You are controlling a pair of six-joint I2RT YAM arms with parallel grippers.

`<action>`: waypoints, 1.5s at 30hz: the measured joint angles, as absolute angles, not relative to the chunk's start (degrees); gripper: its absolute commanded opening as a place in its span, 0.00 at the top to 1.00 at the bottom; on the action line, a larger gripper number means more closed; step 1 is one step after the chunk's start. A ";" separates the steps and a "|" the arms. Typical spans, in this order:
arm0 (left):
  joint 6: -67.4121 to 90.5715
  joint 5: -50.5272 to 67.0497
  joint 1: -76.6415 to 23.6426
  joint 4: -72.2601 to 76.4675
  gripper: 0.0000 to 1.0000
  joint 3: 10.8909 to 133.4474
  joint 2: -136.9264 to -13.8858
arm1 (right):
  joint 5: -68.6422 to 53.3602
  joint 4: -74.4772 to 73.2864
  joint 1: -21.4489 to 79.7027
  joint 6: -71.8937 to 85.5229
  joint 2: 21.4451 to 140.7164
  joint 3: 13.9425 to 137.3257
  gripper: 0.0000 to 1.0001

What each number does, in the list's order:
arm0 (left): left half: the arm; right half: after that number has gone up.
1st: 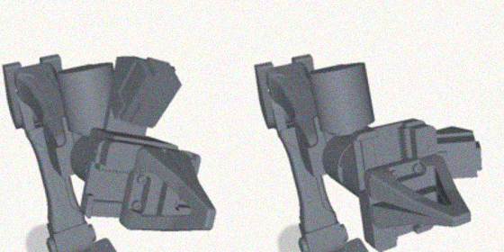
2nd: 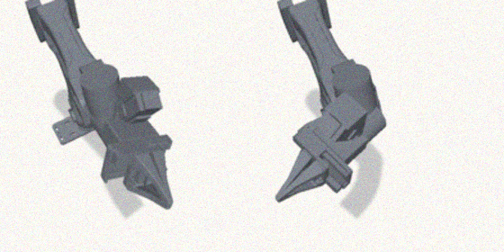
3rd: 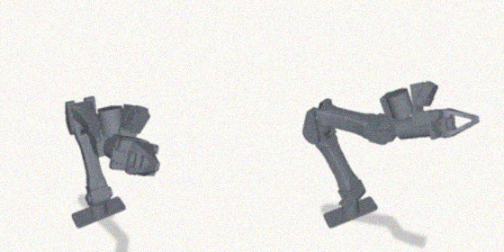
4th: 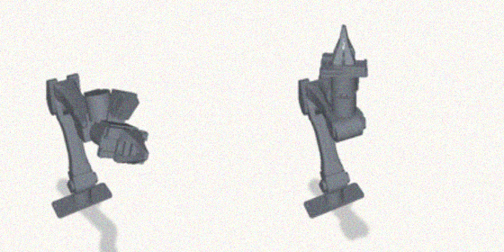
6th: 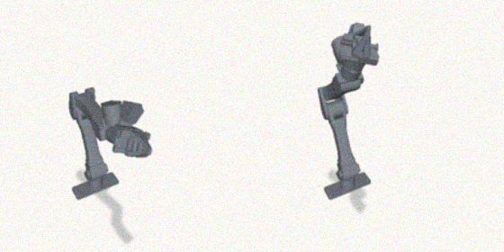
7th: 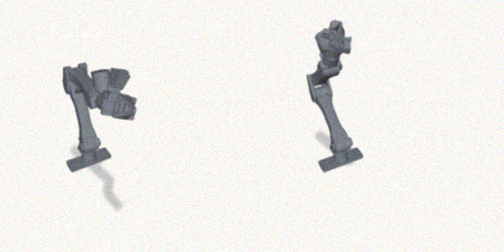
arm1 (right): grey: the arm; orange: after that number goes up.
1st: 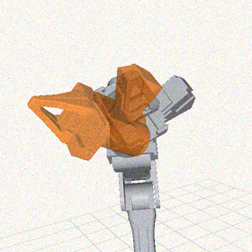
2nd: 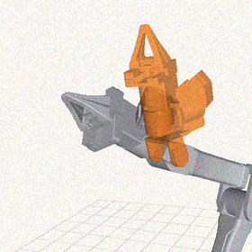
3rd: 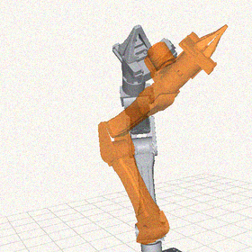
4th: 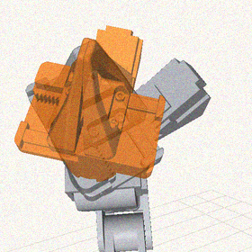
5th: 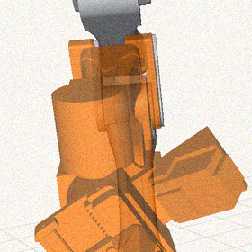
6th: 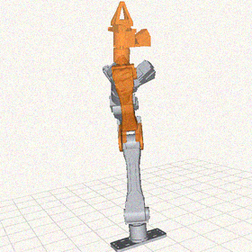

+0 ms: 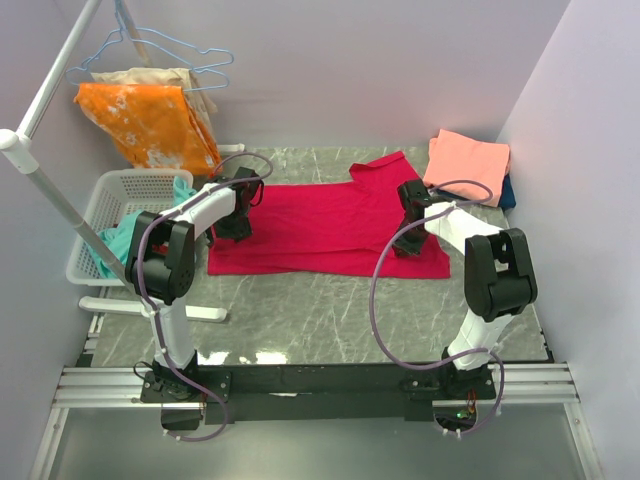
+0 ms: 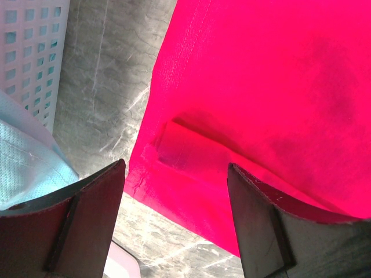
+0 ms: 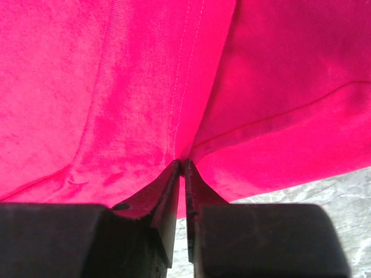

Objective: Fold and stack the t-shirts
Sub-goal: Fold the tshirt

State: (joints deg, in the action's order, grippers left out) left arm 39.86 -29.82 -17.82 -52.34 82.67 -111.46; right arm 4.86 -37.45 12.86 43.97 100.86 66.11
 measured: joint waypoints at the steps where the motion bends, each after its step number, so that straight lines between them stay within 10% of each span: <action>1: 39.86 -29.82 -17.82 -52.34 0.23 82.65 -111.46 | 4.86 -37.45 12.88 43.99 100.86 66.13 0.95; 41: 40.14 -31.16 -17.82 -54.68 0.23 84.60 -111.37 | -5.56 -38.59 12.99 38.37 122.39 100.51 1.00; 45: 40.18 -31.16 -17.82 -54.78 0.23 84.73 -111.37 | -6.66 -38.76 12.99 38.00 122.39 100.86 0.55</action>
State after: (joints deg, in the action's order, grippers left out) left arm 40.18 -31.16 -17.82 -54.78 84.73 -111.37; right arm -6.66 -38.76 12.99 38.00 122.39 100.86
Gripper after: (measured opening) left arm 0.770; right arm 0.159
